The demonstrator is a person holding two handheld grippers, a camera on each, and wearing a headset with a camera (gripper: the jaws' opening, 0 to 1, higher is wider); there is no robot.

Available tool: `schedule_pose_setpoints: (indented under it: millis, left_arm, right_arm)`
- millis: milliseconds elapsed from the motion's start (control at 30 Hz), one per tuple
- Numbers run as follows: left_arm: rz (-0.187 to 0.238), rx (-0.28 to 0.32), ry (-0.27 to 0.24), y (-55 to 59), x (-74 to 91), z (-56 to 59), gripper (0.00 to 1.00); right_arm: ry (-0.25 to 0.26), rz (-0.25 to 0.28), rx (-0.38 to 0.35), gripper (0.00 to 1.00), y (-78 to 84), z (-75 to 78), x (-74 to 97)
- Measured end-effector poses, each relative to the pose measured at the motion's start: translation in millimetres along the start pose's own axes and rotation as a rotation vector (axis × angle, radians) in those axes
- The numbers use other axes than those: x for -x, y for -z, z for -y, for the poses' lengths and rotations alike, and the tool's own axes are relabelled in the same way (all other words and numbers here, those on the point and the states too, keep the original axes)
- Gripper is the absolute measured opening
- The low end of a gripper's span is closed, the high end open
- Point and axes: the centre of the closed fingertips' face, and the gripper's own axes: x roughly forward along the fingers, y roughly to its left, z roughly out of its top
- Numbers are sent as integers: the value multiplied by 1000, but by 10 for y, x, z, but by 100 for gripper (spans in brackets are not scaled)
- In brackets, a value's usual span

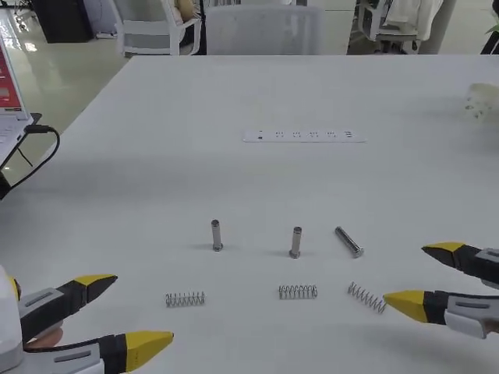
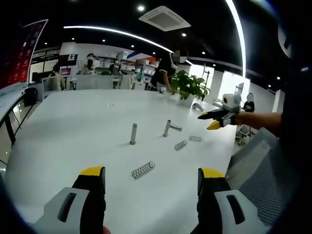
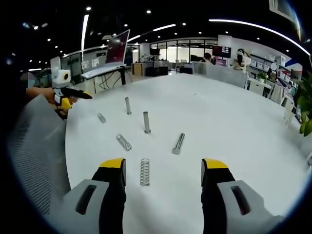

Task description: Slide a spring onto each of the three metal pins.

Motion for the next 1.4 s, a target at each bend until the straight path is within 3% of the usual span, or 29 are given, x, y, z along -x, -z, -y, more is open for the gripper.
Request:
schedule_pose_setpoints:
  millis: [233,600,1033,1400]
  left_arm:
    - [-3,4,-7,23,23,-3,74]
    - [0,-1,-11,2,39,-21,74]
    - [1,-10,-14,-22,63,-7,73]
    - [4,-5,-15,-12,57,-11,73]
  right_arm:
    - [20,-16,14,56,-199,108,-262]
    - [59,-82,23,45,-326,264,-615]
    - [94,-199,-2,35,-210,411,-906]
    - [100,-280,-17,26,-79,400,-1059]
